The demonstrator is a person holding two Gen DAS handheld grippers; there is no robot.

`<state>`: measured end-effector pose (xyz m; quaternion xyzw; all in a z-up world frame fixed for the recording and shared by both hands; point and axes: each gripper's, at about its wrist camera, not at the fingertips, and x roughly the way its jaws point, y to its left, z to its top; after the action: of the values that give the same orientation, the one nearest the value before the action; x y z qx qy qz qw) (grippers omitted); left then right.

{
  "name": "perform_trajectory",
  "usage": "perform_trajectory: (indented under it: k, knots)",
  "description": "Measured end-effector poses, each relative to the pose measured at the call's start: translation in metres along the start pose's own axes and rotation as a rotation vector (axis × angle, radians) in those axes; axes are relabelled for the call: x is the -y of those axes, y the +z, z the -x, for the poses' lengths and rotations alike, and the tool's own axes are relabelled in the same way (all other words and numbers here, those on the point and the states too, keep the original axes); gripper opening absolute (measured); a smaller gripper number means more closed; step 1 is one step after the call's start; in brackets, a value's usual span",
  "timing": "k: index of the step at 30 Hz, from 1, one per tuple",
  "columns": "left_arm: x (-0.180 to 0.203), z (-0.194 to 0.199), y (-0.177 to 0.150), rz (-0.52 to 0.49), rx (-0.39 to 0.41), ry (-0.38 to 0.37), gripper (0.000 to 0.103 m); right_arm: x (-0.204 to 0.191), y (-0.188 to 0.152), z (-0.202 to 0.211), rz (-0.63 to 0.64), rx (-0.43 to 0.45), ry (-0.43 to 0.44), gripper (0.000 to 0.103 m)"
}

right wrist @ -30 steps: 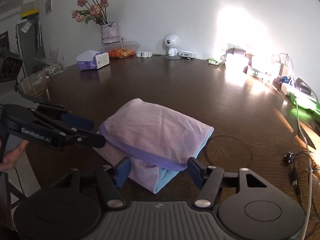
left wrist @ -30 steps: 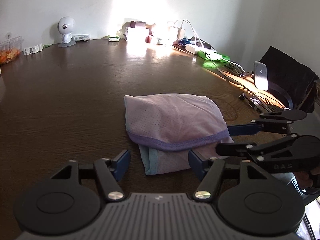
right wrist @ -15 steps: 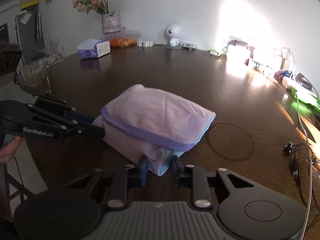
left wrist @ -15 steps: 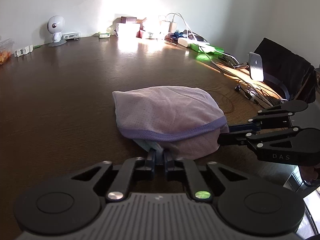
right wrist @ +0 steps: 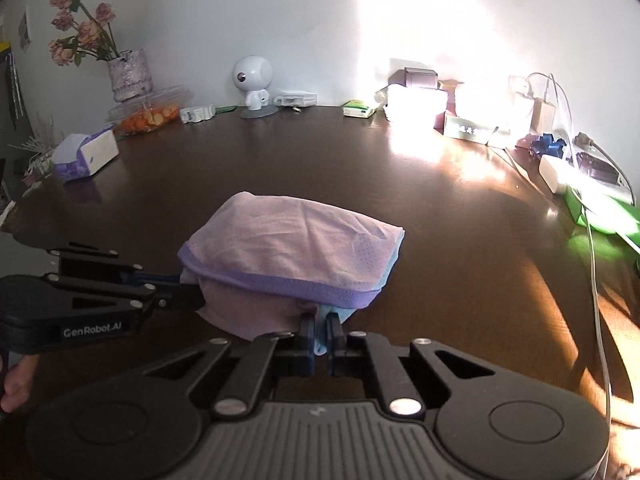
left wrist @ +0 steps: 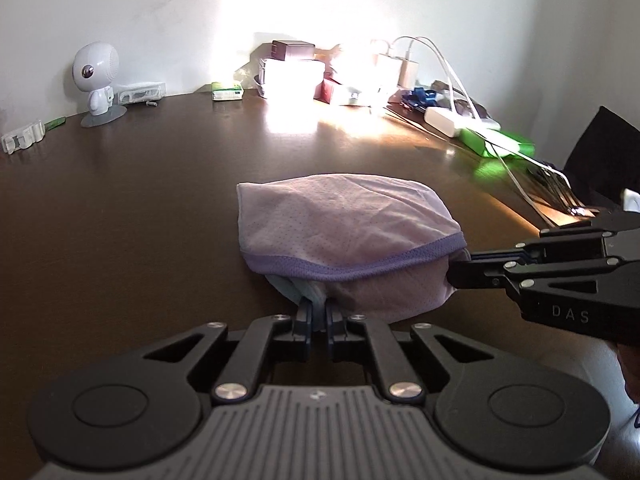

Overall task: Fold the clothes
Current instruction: 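Press the folded bundle flat with both grippers and release it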

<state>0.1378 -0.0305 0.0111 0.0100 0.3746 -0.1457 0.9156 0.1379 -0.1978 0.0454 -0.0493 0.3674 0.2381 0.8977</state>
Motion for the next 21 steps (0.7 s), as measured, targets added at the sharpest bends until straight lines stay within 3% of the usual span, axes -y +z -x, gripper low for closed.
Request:
perform_trajectory:
  k: [11, 18, 20, 21]
  knots:
    - [-0.035, -0.111, 0.101, -0.024, 0.016, 0.053, 0.006, 0.053, 0.091, -0.113, -0.031, 0.058, -0.093, 0.005]
    - [-0.051, -0.146, 0.133, 0.003, 0.035, 0.080, 0.007, 0.071, 0.123, -0.155, -0.034, 0.089, -0.113, 0.005]
    - [-0.052, -0.145, 0.130, 0.019, 0.051, 0.093, 0.012, 0.072, 0.124, -0.158, -0.030, 0.096, -0.114, 0.006]
    - [-0.051, -0.141, 0.126, 0.018, 0.055, 0.110, 0.024, 0.073, 0.124, -0.158, -0.036, 0.099, -0.113, 0.008]
